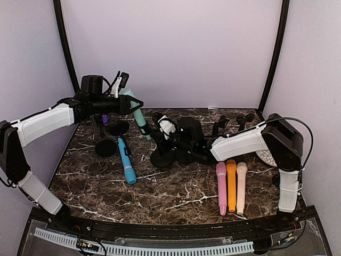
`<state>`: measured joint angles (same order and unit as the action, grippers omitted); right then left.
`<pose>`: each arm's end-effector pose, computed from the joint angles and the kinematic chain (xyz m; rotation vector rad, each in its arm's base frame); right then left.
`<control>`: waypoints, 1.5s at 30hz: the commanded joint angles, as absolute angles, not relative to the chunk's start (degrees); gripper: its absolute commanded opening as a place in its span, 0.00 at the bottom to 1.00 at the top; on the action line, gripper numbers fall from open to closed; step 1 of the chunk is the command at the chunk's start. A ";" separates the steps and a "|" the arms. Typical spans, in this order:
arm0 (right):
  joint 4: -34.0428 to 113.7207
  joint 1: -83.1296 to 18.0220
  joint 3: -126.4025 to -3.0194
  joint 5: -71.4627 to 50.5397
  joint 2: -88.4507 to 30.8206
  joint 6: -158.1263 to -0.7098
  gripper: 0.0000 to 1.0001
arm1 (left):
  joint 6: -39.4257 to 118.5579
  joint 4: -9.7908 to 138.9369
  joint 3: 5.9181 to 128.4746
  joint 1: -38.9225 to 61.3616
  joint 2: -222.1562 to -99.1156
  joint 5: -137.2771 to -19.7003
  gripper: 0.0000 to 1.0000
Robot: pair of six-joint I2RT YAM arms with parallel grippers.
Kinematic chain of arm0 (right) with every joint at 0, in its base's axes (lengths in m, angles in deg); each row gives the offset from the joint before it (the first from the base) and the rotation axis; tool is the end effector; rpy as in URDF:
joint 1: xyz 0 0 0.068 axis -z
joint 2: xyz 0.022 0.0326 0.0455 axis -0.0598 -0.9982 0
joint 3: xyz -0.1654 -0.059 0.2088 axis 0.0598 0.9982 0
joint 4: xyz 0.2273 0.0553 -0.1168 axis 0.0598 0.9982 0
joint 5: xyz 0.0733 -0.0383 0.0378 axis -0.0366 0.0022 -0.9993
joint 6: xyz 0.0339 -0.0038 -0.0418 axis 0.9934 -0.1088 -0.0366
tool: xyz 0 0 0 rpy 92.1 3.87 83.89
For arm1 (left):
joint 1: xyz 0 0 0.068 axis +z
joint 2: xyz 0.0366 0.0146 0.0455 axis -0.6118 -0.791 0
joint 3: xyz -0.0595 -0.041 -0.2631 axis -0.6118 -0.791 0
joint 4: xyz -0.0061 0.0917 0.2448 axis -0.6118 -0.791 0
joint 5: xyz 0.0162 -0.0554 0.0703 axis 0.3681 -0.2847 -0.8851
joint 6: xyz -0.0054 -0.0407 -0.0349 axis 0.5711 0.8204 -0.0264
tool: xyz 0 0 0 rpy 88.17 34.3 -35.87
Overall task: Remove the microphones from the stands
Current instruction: Remove the microphone from the microphone stand.
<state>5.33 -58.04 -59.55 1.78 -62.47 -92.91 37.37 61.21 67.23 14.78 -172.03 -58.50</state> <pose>0.2662 0.3698 0.2056 -0.8565 1.5626 0.5379 0.3240 -0.1554 0.3447 0.5724 1.8105 -0.8430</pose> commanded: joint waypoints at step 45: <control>15.83 -55.90 -59.56 10.45 -64.10 -91.50 0.00 | 30.93 68.44 67.23 19.96 -163.33 -57.03 0.00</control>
